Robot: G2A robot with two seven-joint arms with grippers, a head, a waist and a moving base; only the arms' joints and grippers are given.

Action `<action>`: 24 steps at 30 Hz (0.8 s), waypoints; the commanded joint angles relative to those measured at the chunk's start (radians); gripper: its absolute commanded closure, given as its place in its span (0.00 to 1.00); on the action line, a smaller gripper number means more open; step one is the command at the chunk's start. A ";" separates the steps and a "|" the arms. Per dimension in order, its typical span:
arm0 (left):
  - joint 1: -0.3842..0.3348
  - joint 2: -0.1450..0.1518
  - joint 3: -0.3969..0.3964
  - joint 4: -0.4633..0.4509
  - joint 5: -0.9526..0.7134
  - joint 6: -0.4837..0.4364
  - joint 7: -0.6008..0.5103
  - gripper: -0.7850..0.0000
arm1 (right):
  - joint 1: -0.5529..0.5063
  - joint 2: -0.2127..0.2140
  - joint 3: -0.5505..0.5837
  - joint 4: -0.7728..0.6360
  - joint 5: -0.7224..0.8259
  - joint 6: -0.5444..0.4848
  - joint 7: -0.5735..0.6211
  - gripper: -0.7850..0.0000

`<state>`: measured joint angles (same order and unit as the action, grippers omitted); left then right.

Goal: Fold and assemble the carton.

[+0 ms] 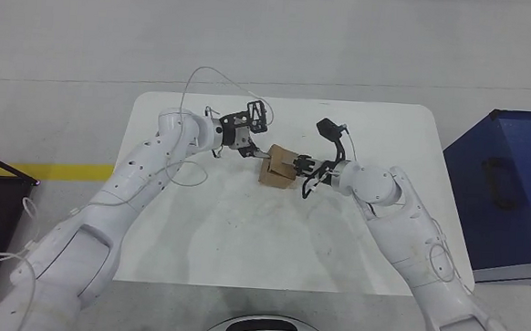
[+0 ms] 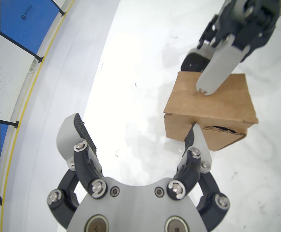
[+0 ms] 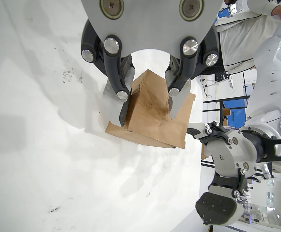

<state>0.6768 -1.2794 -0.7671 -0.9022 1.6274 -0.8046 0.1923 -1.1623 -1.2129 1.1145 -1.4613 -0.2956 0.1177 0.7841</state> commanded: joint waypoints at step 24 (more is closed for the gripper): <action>-0.002 0.002 0.002 0.008 0.030 -0.032 -0.020 0.00 | 0.026 -0.003 -0.047 -0.002 -0.094 0.014 -0.037 0.53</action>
<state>0.6747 -1.2797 -0.7614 -0.8914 1.6538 -0.8328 0.1725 -1.1367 -1.2157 1.0678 -1.4605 -0.3879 0.1336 0.7505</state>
